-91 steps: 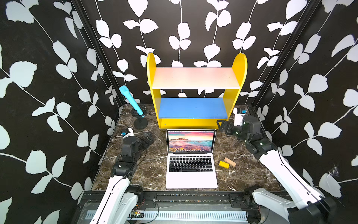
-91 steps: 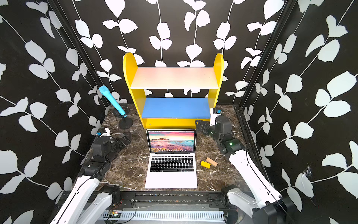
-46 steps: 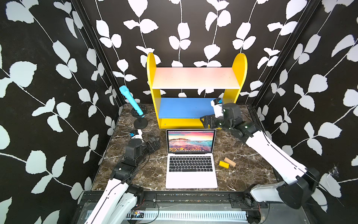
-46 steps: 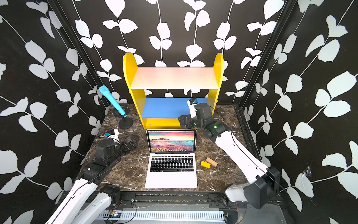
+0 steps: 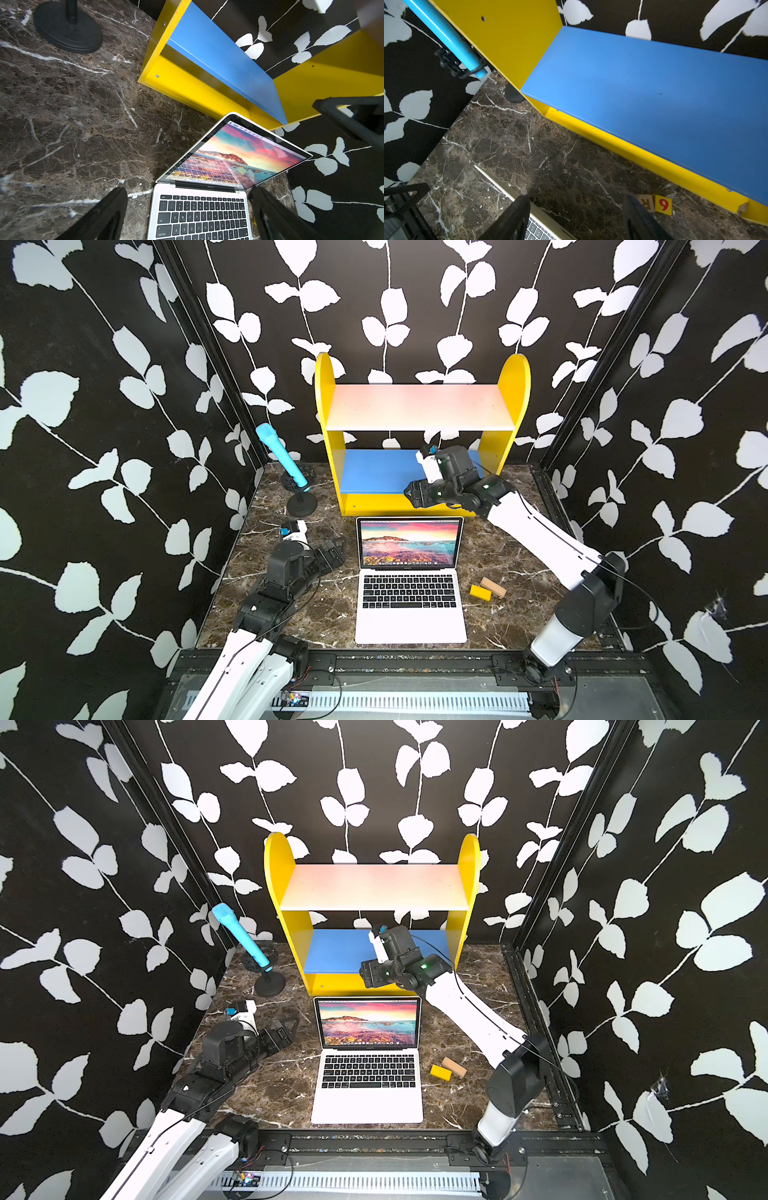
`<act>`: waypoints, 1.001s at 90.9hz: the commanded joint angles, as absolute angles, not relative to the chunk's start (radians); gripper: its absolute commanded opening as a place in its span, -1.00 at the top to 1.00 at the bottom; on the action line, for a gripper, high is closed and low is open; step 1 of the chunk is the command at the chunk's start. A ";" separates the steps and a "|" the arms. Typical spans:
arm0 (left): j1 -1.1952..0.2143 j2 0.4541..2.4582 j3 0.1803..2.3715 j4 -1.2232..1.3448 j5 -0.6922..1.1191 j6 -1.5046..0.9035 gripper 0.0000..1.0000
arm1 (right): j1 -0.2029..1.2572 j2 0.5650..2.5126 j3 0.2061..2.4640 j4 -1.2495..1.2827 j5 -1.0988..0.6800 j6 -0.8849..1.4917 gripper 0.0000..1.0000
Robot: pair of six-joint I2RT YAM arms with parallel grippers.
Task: Close the laptop lid and set it aside
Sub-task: Close the lid of the laptop.
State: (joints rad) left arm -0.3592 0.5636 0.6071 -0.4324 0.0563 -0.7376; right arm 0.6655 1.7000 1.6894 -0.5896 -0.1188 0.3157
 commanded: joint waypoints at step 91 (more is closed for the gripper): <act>-0.364 0.561 0.653 -0.465 0.065 -0.705 -0.88 | 0.698 1.824 1.744 -0.730 -0.203 0.330 0.80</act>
State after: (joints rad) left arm -0.3595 0.5625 0.6109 -0.4492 0.0681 -0.7292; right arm 0.6830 1.8339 1.7596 -0.7250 -0.1867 0.3321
